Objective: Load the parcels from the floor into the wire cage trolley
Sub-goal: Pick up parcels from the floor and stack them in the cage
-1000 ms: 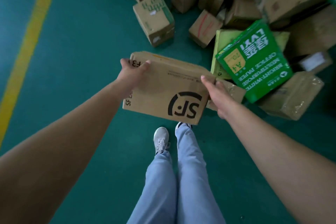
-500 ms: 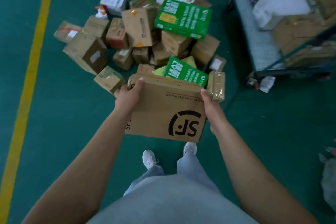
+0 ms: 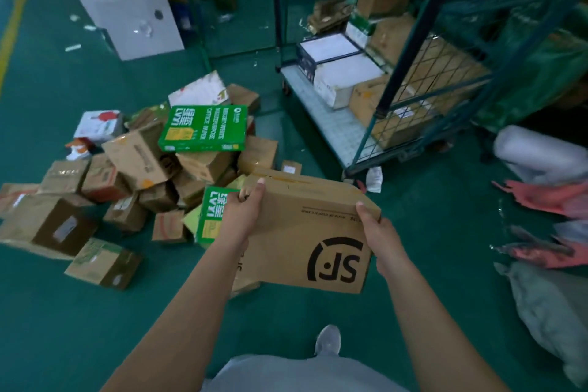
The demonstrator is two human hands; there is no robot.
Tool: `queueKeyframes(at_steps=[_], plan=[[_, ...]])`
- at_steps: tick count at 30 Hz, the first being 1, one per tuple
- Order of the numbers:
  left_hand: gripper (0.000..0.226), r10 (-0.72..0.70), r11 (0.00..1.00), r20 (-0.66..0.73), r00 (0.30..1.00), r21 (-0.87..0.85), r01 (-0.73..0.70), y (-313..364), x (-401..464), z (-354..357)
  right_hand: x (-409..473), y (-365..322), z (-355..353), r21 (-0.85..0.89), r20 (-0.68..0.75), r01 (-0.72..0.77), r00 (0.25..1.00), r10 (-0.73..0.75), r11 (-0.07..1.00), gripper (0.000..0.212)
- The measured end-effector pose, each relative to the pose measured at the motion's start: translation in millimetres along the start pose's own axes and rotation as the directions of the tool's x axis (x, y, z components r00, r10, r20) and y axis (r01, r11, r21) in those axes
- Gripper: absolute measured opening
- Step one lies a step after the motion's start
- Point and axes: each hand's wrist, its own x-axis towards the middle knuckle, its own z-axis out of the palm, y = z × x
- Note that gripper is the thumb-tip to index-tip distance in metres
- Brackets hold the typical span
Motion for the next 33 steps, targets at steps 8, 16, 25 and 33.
queueKeyframes(at_steps=[8,16,25,33], plan=[[0.076,0.027,1.000,0.018,0.999,-0.003,-0.027,63.1,12.0,117.2,88.3,-55.0,-92.5,0.026,-0.039,0.020,0.999,-0.019,0.999,0.088],[0.072,0.054,0.998,-0.080,0.995,-0.014,-0.055,115.8,78.4,143.5,158.9,-121.3,-72.9,0.098,0.039,0.070,0.996,-0.075,0.993,0.078],[0.041,-0.023,0.996,-0.069,0.997,-0.086,0.017,189.5,202.6,138.0,252.0,-244.7,-3.0,0.074,0.098,0.080,0.991,-0.087,0.994,0.070],[0.038,0.044,0.995,-0.056,0.997,-0.088,-0.049,276.0,310.6,141.9,326.5,-356.8,50.0,0.003,0.054,0.142,0.988,-0.142,0.990,0.064]])
